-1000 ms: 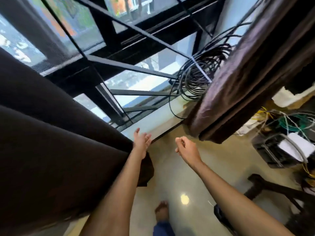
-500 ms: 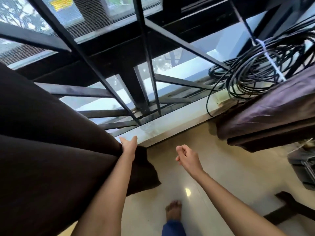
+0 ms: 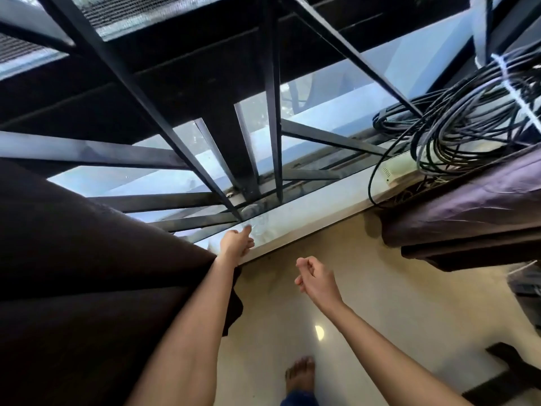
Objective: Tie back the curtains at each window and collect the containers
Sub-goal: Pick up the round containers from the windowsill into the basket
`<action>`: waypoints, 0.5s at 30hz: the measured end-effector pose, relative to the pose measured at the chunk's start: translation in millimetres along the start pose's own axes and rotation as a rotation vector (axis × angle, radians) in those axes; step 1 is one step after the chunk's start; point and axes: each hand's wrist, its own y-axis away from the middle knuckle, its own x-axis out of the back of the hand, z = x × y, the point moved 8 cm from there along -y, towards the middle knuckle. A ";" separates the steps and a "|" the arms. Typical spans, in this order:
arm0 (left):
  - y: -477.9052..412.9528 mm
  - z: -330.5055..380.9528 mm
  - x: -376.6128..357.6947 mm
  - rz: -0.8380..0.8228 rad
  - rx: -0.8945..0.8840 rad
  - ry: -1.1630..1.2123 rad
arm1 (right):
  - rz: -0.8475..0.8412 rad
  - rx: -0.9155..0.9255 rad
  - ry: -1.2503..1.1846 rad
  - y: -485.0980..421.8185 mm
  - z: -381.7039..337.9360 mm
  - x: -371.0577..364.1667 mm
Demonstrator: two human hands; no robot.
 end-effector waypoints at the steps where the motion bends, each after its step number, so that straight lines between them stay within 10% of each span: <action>1: -3.0 -0.1 -1.9 0.008 -0.005 0.010 | -0.002 -0.001 -0.004 -1.1 3.1 -0.7; 15: 26.4 -7.9 -23.6 0.067 -0.053 -0.100 | 0.052 -0.042 -0.045 23.5 43.9 34.8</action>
